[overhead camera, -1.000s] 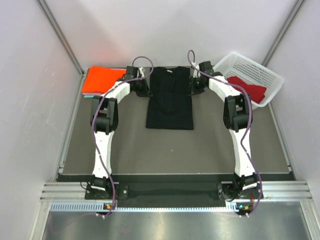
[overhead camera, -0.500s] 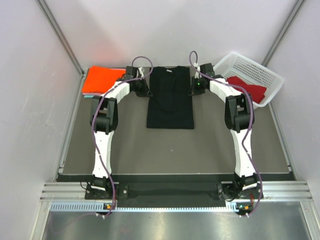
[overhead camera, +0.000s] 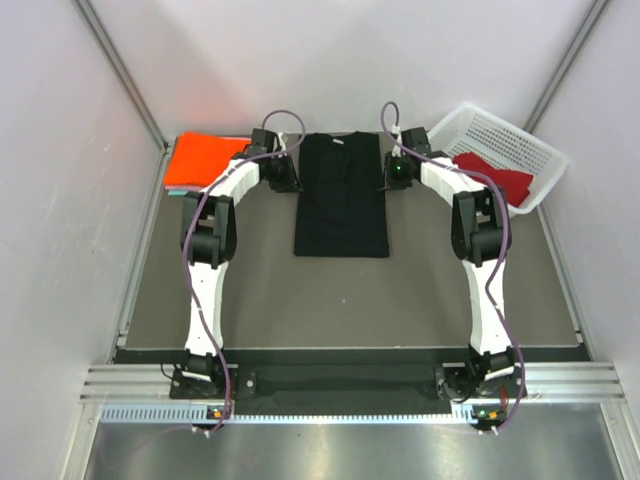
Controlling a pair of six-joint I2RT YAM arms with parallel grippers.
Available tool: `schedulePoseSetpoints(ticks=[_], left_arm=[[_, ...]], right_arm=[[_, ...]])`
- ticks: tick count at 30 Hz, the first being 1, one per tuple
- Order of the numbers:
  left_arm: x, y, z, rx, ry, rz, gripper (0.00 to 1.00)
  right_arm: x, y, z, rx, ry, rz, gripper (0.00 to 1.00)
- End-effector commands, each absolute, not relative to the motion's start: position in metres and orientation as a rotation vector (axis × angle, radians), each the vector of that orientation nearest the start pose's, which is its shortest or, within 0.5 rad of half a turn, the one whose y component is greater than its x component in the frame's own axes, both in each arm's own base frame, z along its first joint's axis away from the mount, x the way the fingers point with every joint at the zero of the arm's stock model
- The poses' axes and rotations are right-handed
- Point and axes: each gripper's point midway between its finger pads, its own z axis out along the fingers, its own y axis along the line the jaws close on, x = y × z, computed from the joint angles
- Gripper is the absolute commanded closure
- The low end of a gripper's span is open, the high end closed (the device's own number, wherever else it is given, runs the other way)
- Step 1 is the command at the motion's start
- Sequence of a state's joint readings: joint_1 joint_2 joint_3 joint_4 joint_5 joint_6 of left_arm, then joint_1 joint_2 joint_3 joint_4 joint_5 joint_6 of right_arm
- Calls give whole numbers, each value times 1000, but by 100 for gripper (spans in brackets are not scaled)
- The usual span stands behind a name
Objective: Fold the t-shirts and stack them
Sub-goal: Fold the tshirt
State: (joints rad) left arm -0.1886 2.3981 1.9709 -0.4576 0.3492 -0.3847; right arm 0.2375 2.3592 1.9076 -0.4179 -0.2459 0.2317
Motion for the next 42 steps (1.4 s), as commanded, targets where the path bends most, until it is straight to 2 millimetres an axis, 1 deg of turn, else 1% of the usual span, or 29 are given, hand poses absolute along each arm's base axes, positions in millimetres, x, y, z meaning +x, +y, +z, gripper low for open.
schedulePoseSetpoints(ticks=[1, 2, 3, 4, 5, 6, 7, 8, 9, 10, 11, 12, 13, 14, 15, 16, 17, 21, 25, 28, 30, 34, 36, 37, 38, 39, 40, 41, 42], left_arm=[[568, -162, 87, -82, 2444, -581, 70], [568, -160, 99, -70, 2433, -570, 66], [566, -158, 113, -42, 2418, -549, 64], [561, -155, 119, -40, 2426, -532, 61], [553, -152, 121, -40, 2452, -510, 60], [543, -150, 126, -28, 2465, -508, 60], [534, -150, 127, -22, 2480, -518, 60], [515, -151, 110, -25, 2541, -539, 60], [502, -160, 123, 1, 2530, -606, 61], [490, -163, 121, 13, 2543, -633, 61], [472, -163, 116, 14, 2548, -647, 61], [461, -169, 116, 14, 2543, -702, 61], [452, -172, 115, 16, 2530, -740, 60], [431, -170, 95, -8, 2576, -756, 60], [428, -177, 107, 1, 2524, -816, 59], [421, -178, 103, -7, 2527, -843, 59], [409, -178, 94, -19, 2550, -868, 59], [397, -182, 73, -39, 2576, -919, 58], [398, -188, 64, -41, 2581, -966, 57], [396, -185, 56, -55, 2603, -945, 57], [395, -186, 54, -50, 2603, -947, 59], [385, -187, 45, -52, 2627, -947, 73], [382, -188, 40, -54, 2636, -940, 80], [378, -188, 36, -56, 2648, -942, 85], [375, -190, 33, -59, 2658, -949, 95], [374, -191, 32, -56, 2657, -958, 100], [368, -191, 29, -58, 2669, -959, 100], [366, -191, 28, -62, 2670, -961, 100], [365, -193, 27, -55, 2667, -952, 100]], right_arm=[[567, 164, 107, -49, 2354, 432, 77], [565, 164, 116, -41, 2347, 437, 67], [559, 163, 120, -31, 2365, 440, 63], [554, 165, 136, -17, 2353, 449, 61], [548, 163, 139, -6, 2366, 452, 61], [536, 163, 140, 2, 2400, 457, 58], [527, 165, 155, -6, 2388, 477, 58], [512, 165, 145, -8, 2432, 489, 58], [500, 169, 145, -14, 2447, 526, 57], [488, 170, 159, -23, 2428, 544, 57], [471, 168, 142, -20, 2476, 552, 56], [460, 171, 142, -32, 2484, 586, 55], [450, 170, 150, -40, 2472, 603, 55], [435, 169, 134, -40, 2517, 609, 53], [427, 170, 132, -50, 2523, 630, 53], [421, 169, 134, -54, 2520, 632, 52], [413, 167, 123, -51, 2543, 629, 51], [394, 174, 102, -73, 2581, 713, 47], [385, 182, 81, -114, 2600, 765, 48], [379, 181, 68, -131, 2634, 763, 51], [376, 182, 65, -137, 2632, 769, 52], [362, 187, 52, -135, 2654, 802, 54], [362, 191, 51, -125, 2629, 820, 55], [357, 191, 44, -116, 2642, 817, 55], [359, 192, 44, -114, 2627, 819, 57], [357, 192, 42, -105, 2631, 825, 58], [357, 191, 39, -98, 2631, 824, 62], [356, 192, 39, -100, 2632, 825, 72], [354, 192, 37, -101, 2635, 824, 77]])
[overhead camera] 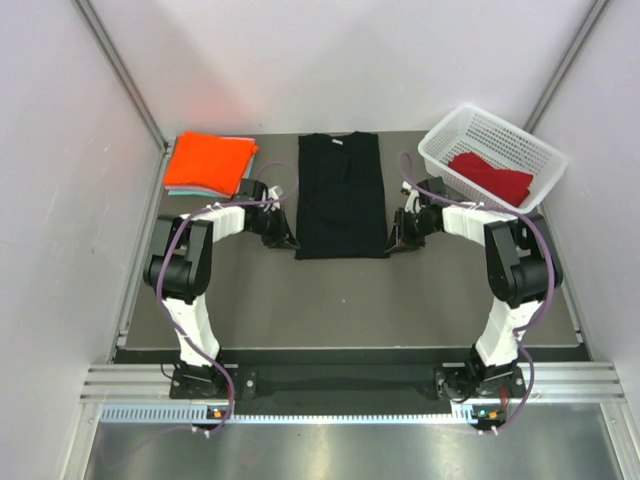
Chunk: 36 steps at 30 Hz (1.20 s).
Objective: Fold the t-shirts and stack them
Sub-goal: Fold the tshirt
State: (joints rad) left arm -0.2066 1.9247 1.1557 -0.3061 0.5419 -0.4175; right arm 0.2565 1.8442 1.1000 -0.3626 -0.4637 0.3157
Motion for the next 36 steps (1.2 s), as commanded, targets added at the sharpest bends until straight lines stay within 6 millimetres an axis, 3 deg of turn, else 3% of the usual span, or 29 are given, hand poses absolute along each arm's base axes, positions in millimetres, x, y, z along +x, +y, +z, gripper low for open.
schedulePoseSetpoints(ticks=[1, 2, 4, 12, 17, 22, 25, 26, 27, 29, 30, 32, 33, 36], left_arm=[[359, -192, 23, -62, 2685, -939, 100], [356, -193, 23, -59, 2685, -926, 100], [352, -189, 18, -75, 2696, -888, 100], [327, -178, 14, -127, 2734, -790, 100], [304, -159, 10, -145, 2755, -669, 100], [284, -157, 16, -146, 2760, -673, 100], [277, -156, 22, -119, 2779, -621, 98], [277, -155, 25, -118, 2781, -608, 93], [282, -153, 33, -117, 2772, -587, 85], [285, -141, 41, -124, 2773, -478, 80], [299, -140, 55, -115, 2733, -451, 79], [308, -129, 66, -105, 2724, -357, 79], [324, -131, 82, -103, 2678, -350, 78], [344, -152, 96, -73, 2640, -474, 78]], right_arm=[[351, 190, 33, -91, 2645, 820, 82], [351, 190, 31, -92, 2643, 814, 91], [346, 189, 27, -82, 2644, 815, 100], [322, 187, 33, -58, 2642, 794, 100], [291, 178, 18, -41, 2702, 699, 100], [268, 179, 21, -77, 2705, 663, 100], [262, 178, 30, -90, 2703, 631, 81], [263, 176, 32, -81, 2704, 609, 72], [269, 175, 41, -72, 2685, 591, 69], [269, 163, 47, -49, 2710, 498, 62], [278, 164, 62, -51, 2676, 488, 61], [280, 162, 74, -47, 2677, 466, 62], [291, 169, 90, -59, 2637, 502, 64], [307, 199, 109, -116, 2581, 667, 76]])
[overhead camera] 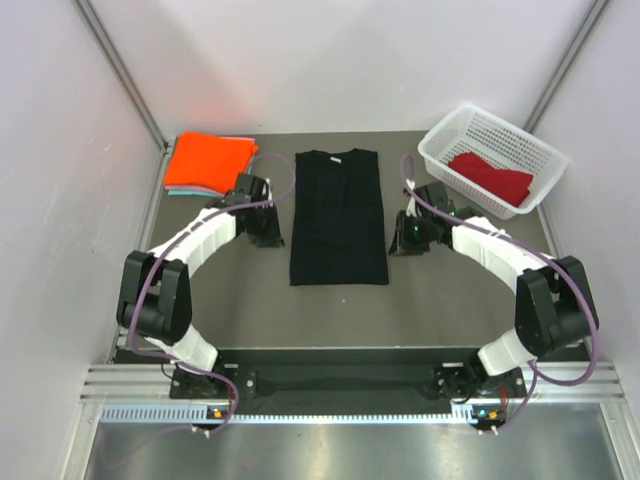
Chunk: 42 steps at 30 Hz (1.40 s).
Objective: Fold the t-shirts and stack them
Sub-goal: Fold the tshirt
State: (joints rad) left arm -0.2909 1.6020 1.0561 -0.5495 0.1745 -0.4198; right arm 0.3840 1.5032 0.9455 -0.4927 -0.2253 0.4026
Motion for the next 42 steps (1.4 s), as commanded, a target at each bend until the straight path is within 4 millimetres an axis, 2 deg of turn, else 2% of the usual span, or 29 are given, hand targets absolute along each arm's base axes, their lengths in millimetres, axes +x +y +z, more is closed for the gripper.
schedulePoseSetpoints(ticks=[1, 2, 3, 4, 5, 6, 8, 9, 10, 15, 16, 17, 19, 20, 23, 26, 31, 34, 37, 38, 39, 40, 41, 42], left_arm=[[355, -164, 99, -76, 2623, -544, 78], [364, -183, 108, -43, 2578, -676, 78], [375, -192, 116, -38, 2545, -728, 79], [381, -198, 109, -57, 2559, -763, 79], [393, -204, 112, -48, 2520, -793, 79], [403, -208, 108, -54, 2519, -798, 79], [417, -213, 105, -50, 2510, -804, 80], [429, -217, 113, -43, 2487, -815, 80], [434, -220, 101, -49, 2512, -820, 80], [459, -223, 94, -29, 2499, -782, 82], [462, -218, 86, -38, 2507, -738, 82], [465, -216, 83, -37, 2507, -719, 82], [469, -209, 69, -54, 2526, -650, 82], [470, -206, 64, -61, 2533, -628, 83], [468, -194, 35, -96, 2588, -531, 84], [463, -179, 9, -144, 2657, -404, 85], [457, -163, -9, -195, 2702, -287, 86], [459, -165, 0, -211, 2695, -295, 86], [469, -170, 36, -176, 2636, -343, 80], [476, -173, 53, -161, 2606, -362, 76], [471, -173, 67, -144, 2613, -376, 70], [471, -173, 76, -132, 2610, -381, 69], [475, -175, 95, -116, 2583, -395, 69], [471, -174, 101, -102, 2591, -390, 68]], right_arm=[[323, 213, 126, -141, 2515, 721, 80], [328, 226, 122, -172, 2524, 788, 86], [341, 239, 136, -197, 2479, 828, 89], [351, 248, 140, -211, 2455, 861, 90], [355, 260, 129, -239, 2479, 923, 92], [370, 274, 145, -270, 2423, 960, 92], [379, 291, 147, -309, 2408, 1031, 93], [390, 303, 143, -330, 2406, 1058, 93], [395, 309, 142, -340, 2404, 1078, 93], [419, 333, 122, -344, 2400, 1173, 93], [421, 337, 119, -350, 2393, 1190, 93], [423, 339, 105, -340, 2422, 1201, 92], [428, 340, 98, -332, 2427, 1195, 92], [432, 339, 86, -318, 2442, 1173, 93], [445, 325, 65, -262, 2467, 1095, 93], [455, 308, 48, -200, 2483, 1002, 93], [451, 304, 34, -219, 2515, 967, 90], [449, 303, 44, -222, 2504, 978, 83], [449, 303, 73, -222, 2468, 977, 74], [447, 300, 90, -219, 2454, 965, 72], [447, 297, 98, -207, 2450, 950, 70], [446, 294, 104, -190, 2449, 927, 66], [440, 290, 116, -184, 2451, 918, 66], [437, 286, 122, -173, 2455, 905, 65]])
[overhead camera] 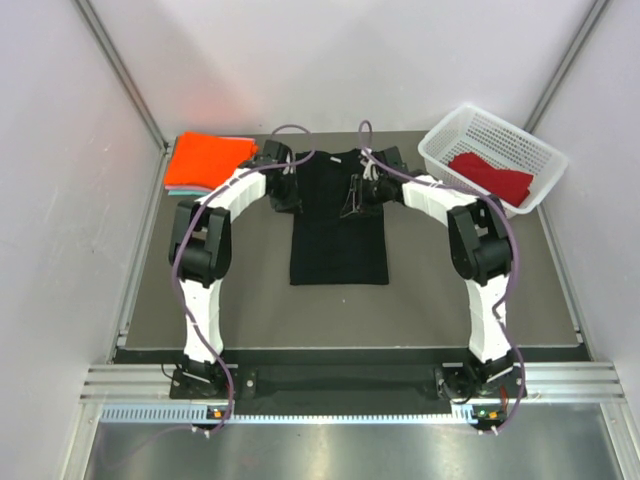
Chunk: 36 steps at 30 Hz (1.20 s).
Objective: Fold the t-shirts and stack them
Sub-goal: Fold the tshirt
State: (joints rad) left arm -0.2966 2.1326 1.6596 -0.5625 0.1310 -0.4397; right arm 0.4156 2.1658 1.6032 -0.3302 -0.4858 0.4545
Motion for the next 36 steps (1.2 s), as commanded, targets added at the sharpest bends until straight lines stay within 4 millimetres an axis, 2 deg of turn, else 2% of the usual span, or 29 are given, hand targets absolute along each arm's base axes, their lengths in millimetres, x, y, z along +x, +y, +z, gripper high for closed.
schedulePoseSetpoints(ticks=[1, 2, 3, 4, 5, 6, 7, 8, 9, 10, 11, 12, 13, 14, 15, 16, 18, 19, 24, 31, 36], left_arm=[[463, -171, 105, -104, 2612, -377, 68], [455, -168, 115, -104, 2601, -377, 67], [448, -166, 118, -113, 2598, -382, 67], [446, -168, 123, -111, 2569, -410, 68], [428, -165, 127, -109, 2562, -429, 64], [418, -169, 128, -78, 2554, -445, 54], [403, -165, 116, -70, 2575, -413, 51], [394, -162, 129, -57, 2543, -402, 50], [382, -166, 126, -37, 2552, -403, 49], [372, -166, 124, -36, 2560, -419, 49], [353, -166, 116, -36, 2573, -465, 48], [343, -167, 112, -68, 2577, -496, 46], [322, -162, 92, -98, 2625, -504, 44], [312, -167, 98, -109, 2601, -573, 38], [311, -174, 99, -145, 2563, -644, 36], [298, -172, 84, -181, 2586, -661, 34], [295, -183, 87, -232, 2540, -777, 34], [288, -182, 78, -261, 2561, -785, 34], [287, -181, 60, -373, 2572, -787, 35], [277, -178, 31, -462, 2614, -778, 41], [272, -176, 26, -466, 2634, -760, 47]], right_arm=[[434, 279, 136, -147, 2438, 870, 63], [422, 271, 129, -119, 2486, 835, 61], [416, 264, 130, -98, 2497, 806, 60], [411, 255, 143, -53, 2478, 770, 57], [394, 248, 130, -34, 2519, 757, 54], [385, 244, 129, -16, 2525, 758, 52], [363, 236, 122, 45, 2550, 740, 47], [353, 233, 118, 69, 2562, 732, 47], [342, 228, 114, 131, 2581, 731, 48], [333, 222, 122, 164, 2556, 734, 48], [314, 213, 102, 216, 2598, 715, 48], [307, 211, 100, 293, 2597, 731, 48], [288, 204, 93, 329, 2599, 745, 48], [287, 204, 94, 365, 2570, 771, 48], [282, 202, 92, 469, 2565, 781, 48], [279, 196, 90, 524, 2554, 754, 48], [268, 188, 75, 628, 2583, 717, 48], [266, 184, 69, 661, 2582, 694, 49], [258, 191, 54, 793, 2562, 777, 49], [256, 196, 35, 863, 2548, 797, 50], [252, 199, 26, 908, 2543, 809, 51]])
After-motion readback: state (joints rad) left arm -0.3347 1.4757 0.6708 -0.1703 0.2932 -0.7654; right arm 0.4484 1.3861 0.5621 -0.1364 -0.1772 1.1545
